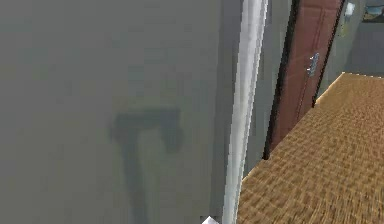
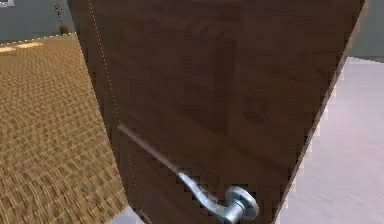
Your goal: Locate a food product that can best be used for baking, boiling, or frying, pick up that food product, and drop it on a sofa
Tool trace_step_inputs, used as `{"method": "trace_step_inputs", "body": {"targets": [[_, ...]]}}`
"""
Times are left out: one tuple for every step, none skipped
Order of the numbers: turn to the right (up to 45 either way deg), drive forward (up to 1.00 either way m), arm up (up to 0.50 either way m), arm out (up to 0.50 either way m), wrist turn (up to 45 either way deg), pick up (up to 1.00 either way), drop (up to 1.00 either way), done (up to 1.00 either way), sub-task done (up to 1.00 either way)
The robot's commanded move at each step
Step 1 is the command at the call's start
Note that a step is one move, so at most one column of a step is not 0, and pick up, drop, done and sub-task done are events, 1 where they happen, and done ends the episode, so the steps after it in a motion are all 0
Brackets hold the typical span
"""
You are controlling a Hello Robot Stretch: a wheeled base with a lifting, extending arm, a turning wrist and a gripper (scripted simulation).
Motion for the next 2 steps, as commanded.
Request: {"method": "trace_step_inputs", "body": {"targets": [[33.0, 0.0, 0.0, 0.0, 0.0, 0.0, 0.0, 0.0, 0.0], [0.0, 1.0, 0.0, 0.0, 0.0, 0.0, 0.0, 0.0, 0.0]]}}
